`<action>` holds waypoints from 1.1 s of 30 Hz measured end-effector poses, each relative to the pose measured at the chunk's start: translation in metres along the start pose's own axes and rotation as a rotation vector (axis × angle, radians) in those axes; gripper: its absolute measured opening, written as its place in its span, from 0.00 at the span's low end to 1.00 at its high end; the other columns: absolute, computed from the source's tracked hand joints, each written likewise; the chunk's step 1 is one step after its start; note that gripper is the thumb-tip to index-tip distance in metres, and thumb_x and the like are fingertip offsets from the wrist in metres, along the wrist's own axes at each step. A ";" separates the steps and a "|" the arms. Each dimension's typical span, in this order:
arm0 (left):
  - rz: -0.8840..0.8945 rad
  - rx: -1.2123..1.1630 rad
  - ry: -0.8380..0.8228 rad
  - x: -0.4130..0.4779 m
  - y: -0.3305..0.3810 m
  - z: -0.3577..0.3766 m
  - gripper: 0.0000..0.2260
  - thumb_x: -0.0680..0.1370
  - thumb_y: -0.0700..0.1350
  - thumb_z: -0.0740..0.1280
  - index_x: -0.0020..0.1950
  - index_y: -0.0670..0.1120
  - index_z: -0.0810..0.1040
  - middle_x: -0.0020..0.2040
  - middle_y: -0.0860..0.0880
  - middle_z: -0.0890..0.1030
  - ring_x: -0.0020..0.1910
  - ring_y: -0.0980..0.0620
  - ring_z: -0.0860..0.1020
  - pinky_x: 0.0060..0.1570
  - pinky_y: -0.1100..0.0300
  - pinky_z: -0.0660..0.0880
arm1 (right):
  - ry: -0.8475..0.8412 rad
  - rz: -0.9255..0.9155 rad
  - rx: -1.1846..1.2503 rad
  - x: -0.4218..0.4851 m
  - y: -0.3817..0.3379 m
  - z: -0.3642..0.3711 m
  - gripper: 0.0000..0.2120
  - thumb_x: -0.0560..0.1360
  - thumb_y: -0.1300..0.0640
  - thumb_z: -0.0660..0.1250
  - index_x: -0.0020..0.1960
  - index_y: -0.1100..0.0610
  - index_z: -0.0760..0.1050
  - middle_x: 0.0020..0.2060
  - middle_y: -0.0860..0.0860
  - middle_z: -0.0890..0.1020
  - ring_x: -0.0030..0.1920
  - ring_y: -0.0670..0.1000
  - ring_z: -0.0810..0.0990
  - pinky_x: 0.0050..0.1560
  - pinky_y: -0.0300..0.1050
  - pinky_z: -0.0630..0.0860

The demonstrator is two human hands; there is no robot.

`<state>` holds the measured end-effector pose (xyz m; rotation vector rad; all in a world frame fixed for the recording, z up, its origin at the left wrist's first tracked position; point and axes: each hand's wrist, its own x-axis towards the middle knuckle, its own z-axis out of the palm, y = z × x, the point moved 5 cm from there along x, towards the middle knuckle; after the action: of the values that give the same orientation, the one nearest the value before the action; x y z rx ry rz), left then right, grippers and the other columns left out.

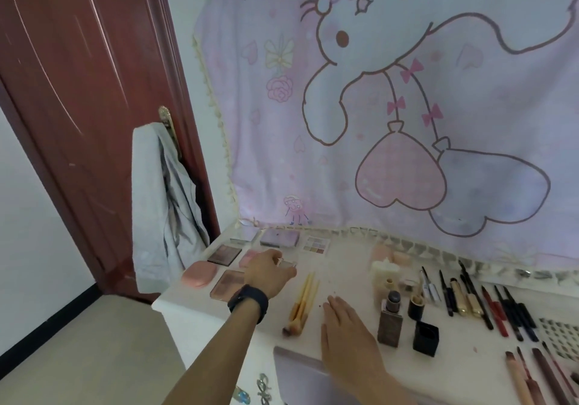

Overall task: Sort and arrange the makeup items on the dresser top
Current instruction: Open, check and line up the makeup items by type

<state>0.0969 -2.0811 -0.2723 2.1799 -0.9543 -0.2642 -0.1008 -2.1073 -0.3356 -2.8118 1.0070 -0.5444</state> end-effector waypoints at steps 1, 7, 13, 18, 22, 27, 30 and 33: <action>-0.013 0.029 -0.011 0.009 0.000 0.005 0.26 0.73 0.54 0.73 0.69 0.46 0.76 0.62 0.48 0.80 0.58 0.51 0.78 0.50 0.63 0.70 | 0.057 -0.007 -0.017 0.001 0.001 0.001 0.24 0.64 0.46 0.79 0.55 0.58 0.86 0.58 0.51 0.85 0.61 0.48 0.83 0.58 0.40 0.79; -0.057 0.111 -0.111 0.046 0.000 0.044 0.27 0.72 0.55 0.71 0.70 0.48 0.75 0.64 0.48 0.80 0.59 0.47 0.79 0.53 0.57 0.76 | 0.154 -0.028 -0.074 0.002 0.006 0.016 0.20 0.66 0.47 0.74 0.54 0.55 0.87 0.56 0.47 0.86 0.57 0.46 0.84 0.55 0.40 0.80; -0.087 0.120 -0.111 0.063 0.008 0.068 0.05 0.72 0.50 0.70 0.41 0.52 0.76 0.42 0.52 0.81 0.40 0.53 0.78 0.42 0.58 0.78 | 0.107 -0.001 -0.049 0.003 0.004 0.013 0.21 0.68 0.44 0.71 0.56 0.52 0.86 0.58 0.44 0.85 0.59 0.43 0.83 0.57 0.38 0.79; -0.082 0.182 -0.134 0.067 0.011 0.080 0.10 0.72 0.52 0.71 0.44 0.46 0.81 0.42 0.50 0.83 0.42 0.50 0.81 0.45 0.54 0.82 | 0.078 -0.001 -0.036 0.001 0.003 0.010 0.22 0.66 0.44 0.76 0.56 0.54 0.86 0.57 0.47 0.85 0.59 0.45 0.83 0.57 0.39 0.80; -0.085 0.200 -0.116 0.067 0.010 0.083 0.11 0.71 0.54 0.71 0.42 0.46 0.81 0.40 0.50 0.83 0.39 0.50 0.81 0.43 0.54 0.82 | 0.097 -0.003 0.000 -0.001 0.004 0.010 0.22 0.67 0.45 0.75 0.57 0.54 0.86 0.58 0.47 0.85 0.60 0.46 0.83 0.58 0.40 0.80; -0.083 0.189 -0.124 0.068 0.009 0.083 0.13 0.72 0.55 0.71 0.42 0.45 0.81 0.41 0.48 0.83 0.39 0.51 0.79 0.43 0.56 0.81 | 0.145 -0.008 0.034 -0.001 0.003 0.009 0.20 0.72 0.47 0.66 0.58 0.54 0.85 0.58 0.47 0.85 0.61 0.45 0.82 0.58 0.39 0.80; -0.092 0.137 -0.162 0.072 0.004 0.081 0.13 0.74 0.54 0.71 0.51 0.46 0.81 0.50 0.46 0.83 0.46 0.49 0.79 0.48 0.57 0.77 | 0.162 0.002 0.064 -0.001 0.004 0.010 0.23 0.74 0.48 0.57 0.58 0.54 0.85 0.58 0.47 0.85 0.60 0.46 0.82 0.58 0.40 0.80; -0.091 0.100 -0.134 0.082 -0.002 0.063 0.19 0.75 0.48 0.69 0.64 0.45 0.78 0.56 0.45 0.81 0.53 0.47 0.78 0.49 0.58 0.73 | 0.186 0.019 0.073 0.000 0.004 0.012 0.23 0.73 0.48 0.57 0.58 0.54 0.85 0.59 0.47 0.84 0.61 0.46 0.82 0.58 0.42 0.80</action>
<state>0.1280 -2.1723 -0.3110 2.3243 -0.9601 -0.4185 -0.0988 -2.1111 -0.3481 -2.7245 1.0202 -0.8351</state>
